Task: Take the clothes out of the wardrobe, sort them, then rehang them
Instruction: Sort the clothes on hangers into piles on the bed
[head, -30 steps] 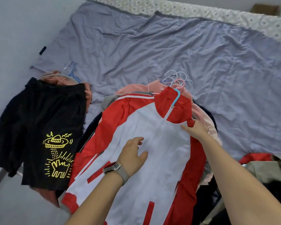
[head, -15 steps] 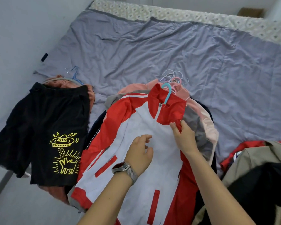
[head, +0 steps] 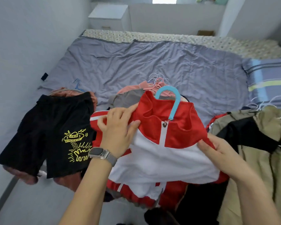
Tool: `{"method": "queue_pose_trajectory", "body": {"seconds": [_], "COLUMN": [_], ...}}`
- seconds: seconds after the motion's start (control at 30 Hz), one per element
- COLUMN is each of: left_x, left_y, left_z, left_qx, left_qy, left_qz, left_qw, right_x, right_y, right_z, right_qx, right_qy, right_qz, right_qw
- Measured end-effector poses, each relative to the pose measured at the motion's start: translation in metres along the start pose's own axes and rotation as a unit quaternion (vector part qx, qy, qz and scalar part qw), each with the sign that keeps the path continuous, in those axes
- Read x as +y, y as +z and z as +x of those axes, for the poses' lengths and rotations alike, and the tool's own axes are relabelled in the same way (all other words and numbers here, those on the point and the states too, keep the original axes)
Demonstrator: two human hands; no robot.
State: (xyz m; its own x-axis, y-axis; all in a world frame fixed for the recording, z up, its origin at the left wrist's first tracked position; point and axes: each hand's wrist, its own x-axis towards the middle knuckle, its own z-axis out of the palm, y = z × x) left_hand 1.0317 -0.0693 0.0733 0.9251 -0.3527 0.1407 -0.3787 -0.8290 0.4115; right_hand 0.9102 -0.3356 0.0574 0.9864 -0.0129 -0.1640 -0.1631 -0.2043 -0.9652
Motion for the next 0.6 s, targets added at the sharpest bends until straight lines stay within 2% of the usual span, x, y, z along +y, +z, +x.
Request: {"method": "queue_pose_trajectory", "body": {"seconds": [0.07,0.13,0.23,0.43,0.53,0.6], "left_x": [-0.007,-0.011,-0.009,0.017,0.039,0.053], "left_y": [-0.018,-0.033,-0.059,-0.108,-0.12,-0.124], "left_z": [-0.033,-0.072,-0.124,-0.187,-0.206,-0.216], "left_qx": [-0.042,-0.054,-0.016,0.05,0.053,0.045], "left_qy": [0.002,-0.012,-0.028,0.007,0.036,0.057], "left_qz": [0.005,-0.059,-0.107,-0.059,-0.053,-0.045], "left_qw": [0.999,0.997,0.994,0.997,0.997,0.996], "right_x": [-0.013,-0.023,-0.038,-0.071,-0.078,-0.084], "right_y": [0.013,0.029,0.057,0.109,0.122,0.122], "right_z": [-0.029,-0.056,-0.095,-0.179,-0.219,-0.244], "right_qx": [-0.005,0.029,0.112,0.226,0.257,0.269], "right_qy": [-0.006,-0.007,-0.011,-0.028,-0.012,0.015], "right_qz": [-0.026,-0.081,-0.19,-0.219,-0.274,-0.272], "right_qw": [1.0,0.996,0.975,0.949,0.927,0.924]}}
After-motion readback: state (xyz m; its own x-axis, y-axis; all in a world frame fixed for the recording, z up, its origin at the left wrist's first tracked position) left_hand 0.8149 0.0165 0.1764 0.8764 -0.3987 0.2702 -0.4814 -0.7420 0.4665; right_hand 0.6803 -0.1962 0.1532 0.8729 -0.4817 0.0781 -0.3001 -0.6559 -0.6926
